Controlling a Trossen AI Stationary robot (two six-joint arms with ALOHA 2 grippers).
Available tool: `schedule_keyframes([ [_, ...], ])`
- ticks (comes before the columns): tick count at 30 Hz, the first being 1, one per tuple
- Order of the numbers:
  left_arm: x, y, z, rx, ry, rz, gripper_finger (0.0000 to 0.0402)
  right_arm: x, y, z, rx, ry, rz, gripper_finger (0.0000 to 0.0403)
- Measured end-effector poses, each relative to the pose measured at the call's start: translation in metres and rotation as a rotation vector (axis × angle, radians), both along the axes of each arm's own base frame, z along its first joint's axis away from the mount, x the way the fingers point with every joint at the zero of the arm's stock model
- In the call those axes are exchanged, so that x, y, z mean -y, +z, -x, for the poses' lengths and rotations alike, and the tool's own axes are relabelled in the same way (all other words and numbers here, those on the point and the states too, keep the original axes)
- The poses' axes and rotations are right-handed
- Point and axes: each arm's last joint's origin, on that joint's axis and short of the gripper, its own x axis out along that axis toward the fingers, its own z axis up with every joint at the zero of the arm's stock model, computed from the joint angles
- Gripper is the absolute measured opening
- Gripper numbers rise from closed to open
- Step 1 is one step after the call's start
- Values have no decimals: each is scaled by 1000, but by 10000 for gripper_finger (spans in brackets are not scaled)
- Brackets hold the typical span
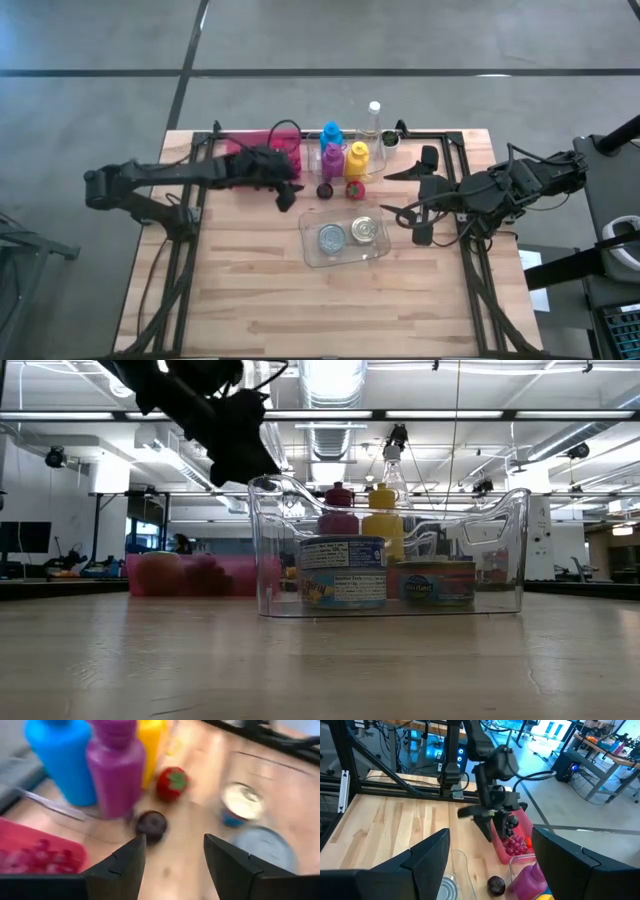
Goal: Pick & Place Food Item
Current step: Put the plum into the pink bin
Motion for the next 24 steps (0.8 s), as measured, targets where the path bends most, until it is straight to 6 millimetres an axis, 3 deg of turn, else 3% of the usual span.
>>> schedule_keyframes([
  [4, 5, -14, -13, -54, 99, -89, 188, 0, 0, 0, 0, 0, 0, 271],
  [9, 3, -38, -24, -117, 129, -53, 169, 0, 0, 0, 2, 0, -1, 265],
  [17, 15, -66, -39, -207, -12, -18, 145, 0, 0, 0, 7, -5, -18, 259],
  [24, 34, -72, -48, -188, -115, 14, 140, 0, 0, 0, 5, -7, -22, 270],
])
